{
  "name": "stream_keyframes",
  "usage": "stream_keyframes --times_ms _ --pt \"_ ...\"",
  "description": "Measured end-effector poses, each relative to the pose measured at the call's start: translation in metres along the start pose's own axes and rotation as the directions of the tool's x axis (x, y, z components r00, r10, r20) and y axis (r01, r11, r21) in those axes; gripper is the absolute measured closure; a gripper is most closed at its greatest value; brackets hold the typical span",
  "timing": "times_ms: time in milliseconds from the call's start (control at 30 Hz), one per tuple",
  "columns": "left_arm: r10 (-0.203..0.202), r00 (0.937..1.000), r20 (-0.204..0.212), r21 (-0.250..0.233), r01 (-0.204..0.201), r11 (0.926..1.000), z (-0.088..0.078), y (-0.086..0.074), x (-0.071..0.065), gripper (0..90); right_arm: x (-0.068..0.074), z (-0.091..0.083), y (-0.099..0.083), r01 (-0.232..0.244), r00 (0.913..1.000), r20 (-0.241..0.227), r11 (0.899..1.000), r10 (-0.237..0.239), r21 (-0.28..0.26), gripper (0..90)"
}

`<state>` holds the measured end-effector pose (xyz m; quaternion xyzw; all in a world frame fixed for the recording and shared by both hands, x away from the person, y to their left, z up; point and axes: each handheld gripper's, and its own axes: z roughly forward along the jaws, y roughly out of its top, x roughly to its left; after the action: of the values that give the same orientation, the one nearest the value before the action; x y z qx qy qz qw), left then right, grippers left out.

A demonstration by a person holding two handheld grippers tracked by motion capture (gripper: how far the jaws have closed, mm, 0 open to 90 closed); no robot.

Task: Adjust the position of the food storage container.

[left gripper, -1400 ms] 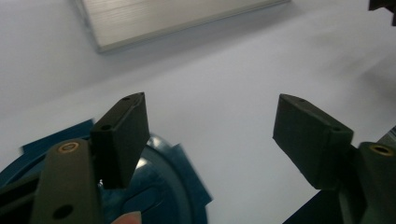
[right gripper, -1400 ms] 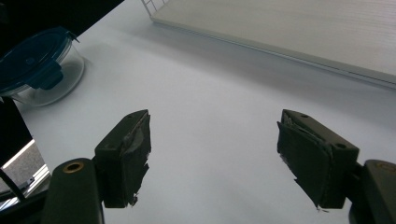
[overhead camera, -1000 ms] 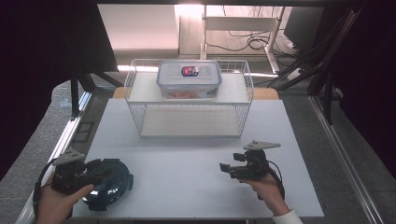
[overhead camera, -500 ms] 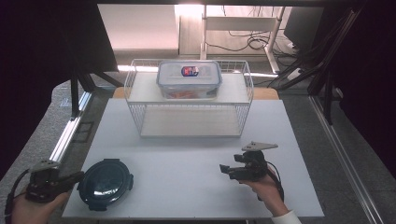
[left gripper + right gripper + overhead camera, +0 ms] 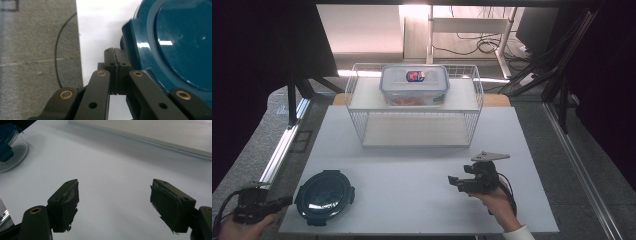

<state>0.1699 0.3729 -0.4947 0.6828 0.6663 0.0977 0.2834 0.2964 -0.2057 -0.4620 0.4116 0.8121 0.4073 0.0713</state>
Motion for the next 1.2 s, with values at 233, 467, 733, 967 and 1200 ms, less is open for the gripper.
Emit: stream_keyframes --times_ms 233,467,733,967,1200 --pt "-0.032 0.9961 0.082 -0.003 0.032 0.9995 0.004 0.0 0.005 90.0 0.0 -0.001 0.001 -0.004 1.0 -0.001 1.0 0.004 -0.005 22.4" --pt "-0.022 0.9949 0.099 -0.006 0.023 0.9997 0.009 0.001 -0.002 90.0 -0.001 -0.003 0.003 -0.011 0.9999 0.0 1.0 0.011 -0.013 22.3" --pt "0.001 0.9933 0.115 0.007 -0.002 1.0 0.019 0.008 -0.025 90.0 -0.002 -0.005 0.004 -0.013 0.9999 0.002 1.0 0.013 -0.021 22.3" --pt "0.035 0.9916 0.124 0.013 -0.037 0.9992 0.03 0.014 -0.047 90.0 -0.003 -0.006 0.004 -0.02 0.9998 0.007 1.0 0.02 -0.02 22.3" --pt "0.089 0.9854 0.145 0.029 -0.095 0.9951 0.044 0.025 -0.08 90.0 -0.005 -0.006 0.004 -0.023 0.9997 0.012 1.0 0.023 -0.018 22.4"
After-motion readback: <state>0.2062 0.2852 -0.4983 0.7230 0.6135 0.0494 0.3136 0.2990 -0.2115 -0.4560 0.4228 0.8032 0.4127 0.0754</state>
